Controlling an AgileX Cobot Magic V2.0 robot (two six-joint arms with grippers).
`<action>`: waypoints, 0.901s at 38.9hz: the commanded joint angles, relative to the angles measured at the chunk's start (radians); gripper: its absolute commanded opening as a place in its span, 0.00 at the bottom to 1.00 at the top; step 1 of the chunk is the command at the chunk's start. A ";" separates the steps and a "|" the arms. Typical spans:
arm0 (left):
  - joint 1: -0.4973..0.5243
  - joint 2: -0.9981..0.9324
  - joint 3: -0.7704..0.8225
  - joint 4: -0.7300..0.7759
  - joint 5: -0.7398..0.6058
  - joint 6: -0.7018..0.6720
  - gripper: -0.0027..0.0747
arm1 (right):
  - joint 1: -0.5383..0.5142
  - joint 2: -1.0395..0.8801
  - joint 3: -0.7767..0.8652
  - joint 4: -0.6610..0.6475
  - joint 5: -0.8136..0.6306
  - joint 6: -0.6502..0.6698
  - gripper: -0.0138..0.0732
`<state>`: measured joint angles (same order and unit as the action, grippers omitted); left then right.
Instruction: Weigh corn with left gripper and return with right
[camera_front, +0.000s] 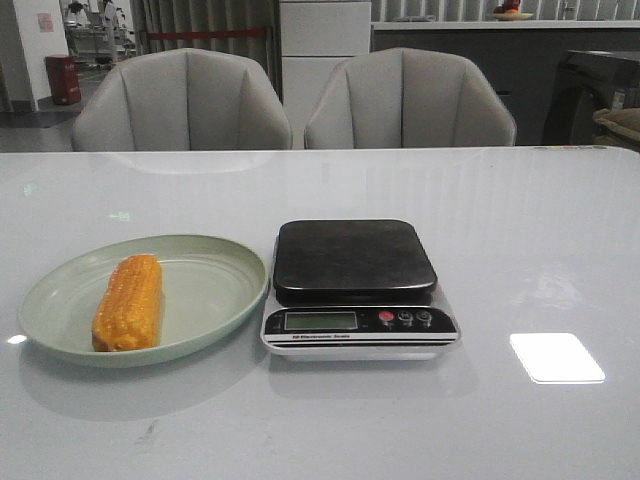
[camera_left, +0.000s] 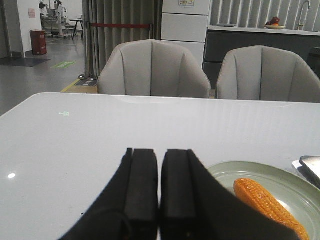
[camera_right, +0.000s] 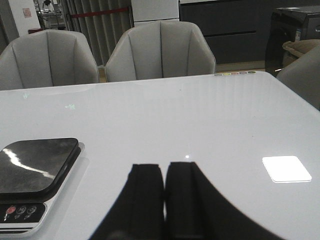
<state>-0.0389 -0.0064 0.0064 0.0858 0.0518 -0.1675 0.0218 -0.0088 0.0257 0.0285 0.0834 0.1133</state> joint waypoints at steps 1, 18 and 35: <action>0.000 -0.020 0.031 0.000 -0.074 0.000 0.18 | -0.006 -0.019 0.011 -0.012 -0.083 -0.010 0.36; 0.000 -0.020 0.031 0.000 -0.074 0.000 0.18 | -0.006 -0.019 0.011 -0.012 -0.083 -0.010 0.36; 0.000 -0.020 0.031 0.002 -0.230 -0.002 0.18 | -0.006 -0.019 0.011 -0.012 -0.083 -0.010 0.36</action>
<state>-0.0389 -0.0064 0.0064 0.0858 -0.0068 -0.1675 0.0218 -0.0088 0.0257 0.0285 0.0834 0.1133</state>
